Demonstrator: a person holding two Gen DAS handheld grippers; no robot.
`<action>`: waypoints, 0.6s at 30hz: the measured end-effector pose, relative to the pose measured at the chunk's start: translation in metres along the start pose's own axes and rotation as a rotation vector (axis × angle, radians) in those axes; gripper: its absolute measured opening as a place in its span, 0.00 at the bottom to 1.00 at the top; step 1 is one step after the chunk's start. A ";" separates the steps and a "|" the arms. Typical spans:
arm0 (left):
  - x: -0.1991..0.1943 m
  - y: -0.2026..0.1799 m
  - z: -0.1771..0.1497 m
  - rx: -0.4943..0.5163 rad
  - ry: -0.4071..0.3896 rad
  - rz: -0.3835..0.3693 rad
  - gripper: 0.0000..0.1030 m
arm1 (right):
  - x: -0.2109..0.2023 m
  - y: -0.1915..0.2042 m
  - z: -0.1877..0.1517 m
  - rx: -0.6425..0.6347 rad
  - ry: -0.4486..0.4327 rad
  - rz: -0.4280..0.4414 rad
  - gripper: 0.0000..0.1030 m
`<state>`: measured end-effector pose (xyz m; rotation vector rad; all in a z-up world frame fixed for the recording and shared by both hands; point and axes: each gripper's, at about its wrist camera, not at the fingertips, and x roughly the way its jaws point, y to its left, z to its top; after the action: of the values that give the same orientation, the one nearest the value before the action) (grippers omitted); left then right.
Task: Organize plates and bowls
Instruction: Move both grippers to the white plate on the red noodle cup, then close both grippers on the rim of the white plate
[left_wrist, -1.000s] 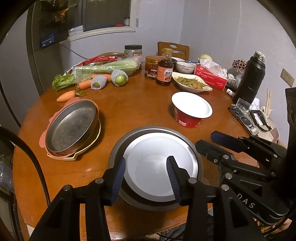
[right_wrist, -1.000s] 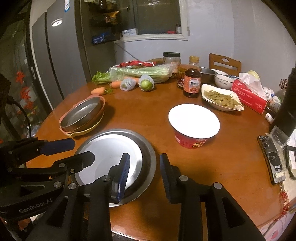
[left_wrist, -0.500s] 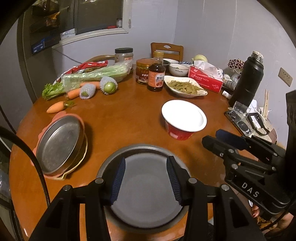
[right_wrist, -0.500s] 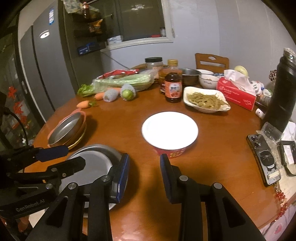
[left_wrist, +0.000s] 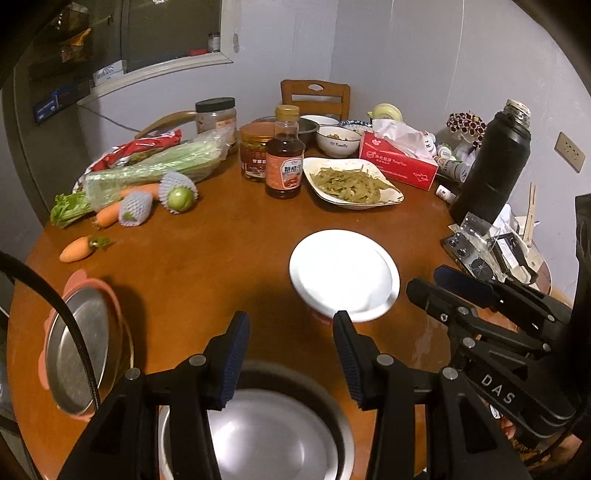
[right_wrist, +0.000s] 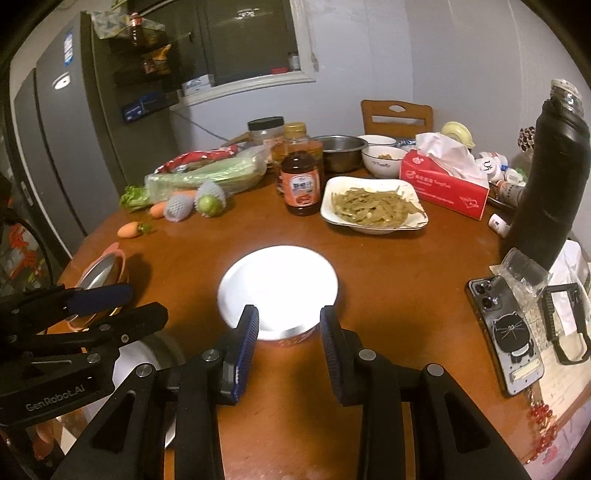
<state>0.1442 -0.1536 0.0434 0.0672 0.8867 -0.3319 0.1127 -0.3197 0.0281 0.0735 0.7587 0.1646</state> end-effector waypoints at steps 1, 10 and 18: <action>0.005 -0.001 0.005 0.002 0.004 -0.003 0.45 | 0.004 -0.003 0.003 0.004 0.008 -0.005 0.34; 0.041 -0.003 0.021 -0.019 0.064 -0.019 0.45 | 0.035 -0.022 0.013 0.033 0.070 -0.005 0.34; 0.065 -0.001 0.026 -0.037 0.111 -0.019 0.45 | 0.059 -0.027 0.016 0.024 0.113 0.002 0.34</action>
<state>0.2015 -0.1764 0.0100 0.0430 1.0034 -0.3316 0.1689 -0.3366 -0.0037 0.0879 0.8737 0.1623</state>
